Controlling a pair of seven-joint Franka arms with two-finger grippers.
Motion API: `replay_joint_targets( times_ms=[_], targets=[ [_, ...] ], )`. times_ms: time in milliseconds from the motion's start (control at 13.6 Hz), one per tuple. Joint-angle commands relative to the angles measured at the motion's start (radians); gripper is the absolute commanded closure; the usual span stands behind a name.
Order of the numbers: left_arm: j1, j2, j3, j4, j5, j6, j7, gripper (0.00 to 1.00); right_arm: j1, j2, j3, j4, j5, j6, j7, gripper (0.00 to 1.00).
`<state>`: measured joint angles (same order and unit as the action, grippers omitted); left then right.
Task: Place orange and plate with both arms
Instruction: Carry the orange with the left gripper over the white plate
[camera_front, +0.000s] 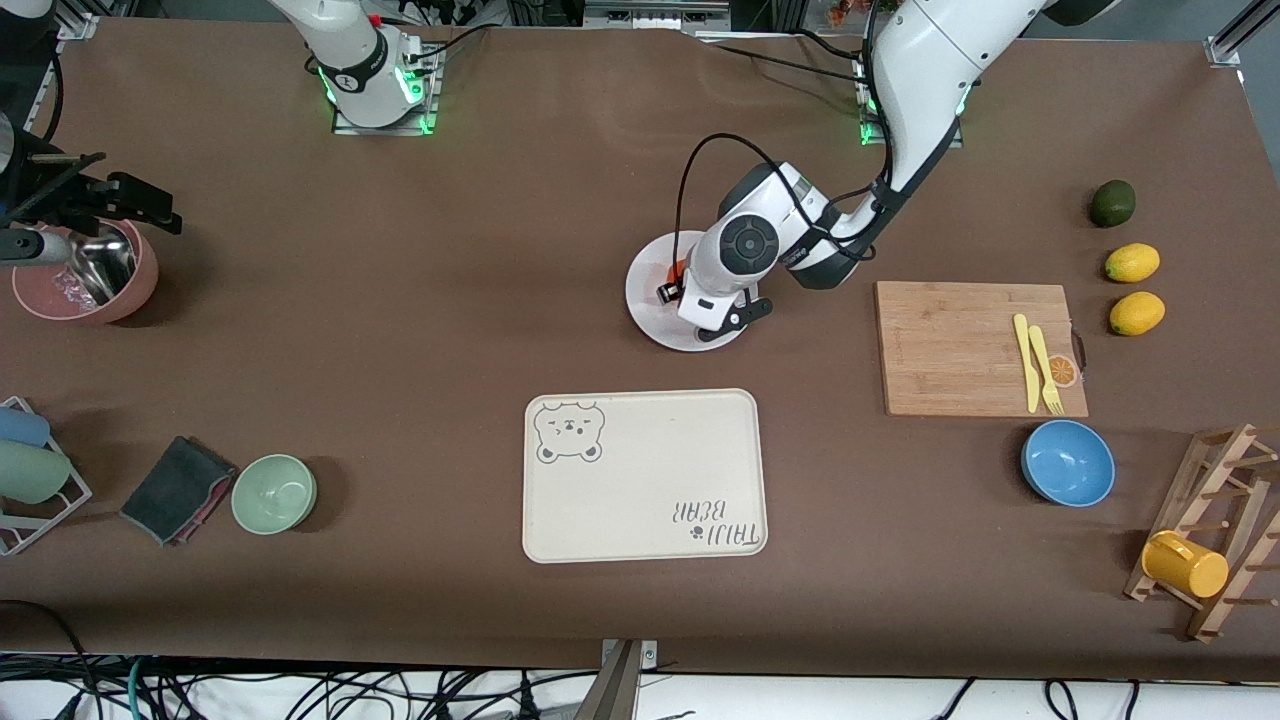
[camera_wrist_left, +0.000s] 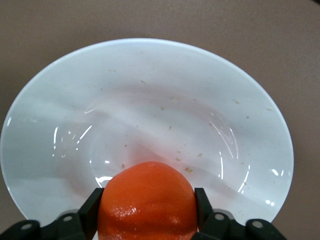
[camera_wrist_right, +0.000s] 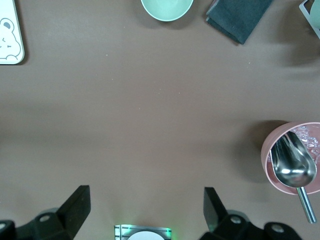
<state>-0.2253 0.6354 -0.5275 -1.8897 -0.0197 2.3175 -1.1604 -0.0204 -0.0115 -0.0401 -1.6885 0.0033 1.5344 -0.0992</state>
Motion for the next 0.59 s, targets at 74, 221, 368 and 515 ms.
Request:
replay_joint_targets(
  times_ms=[74, 221, 368, 515],
  targets=[
    [-0.009, 0.006, 0.006, 0.027, 0.029, -0.007, -0.083, 0.00, -0.010, 0.013, -0.017, 0.019, 0.006, -0.010, -0.014, 0.00],
    [-0.006, -0.002, 0.015, 0.031, 0.029, -0.018, -0.097, 0.00, -0.004, 0.013, -0.015, 0.021, -0.005, 0.013, -0.001, 0.00],
    [0.003, -0.028, 0.032, 0.053, 0.029, -0.079, -0.096, 0.00, -0.003, 0.013, -0.012, 0.021, -0.006, 0.029, 0.000, 0.00],
    [0.004, -0.036, 0.066, 0.119, 0.029, -0.212, -0.096, 0.00, -0.001, 0.013, -0.010, 0.021, -0.006, 0.030, 0.000, 0.00]
  ],
)
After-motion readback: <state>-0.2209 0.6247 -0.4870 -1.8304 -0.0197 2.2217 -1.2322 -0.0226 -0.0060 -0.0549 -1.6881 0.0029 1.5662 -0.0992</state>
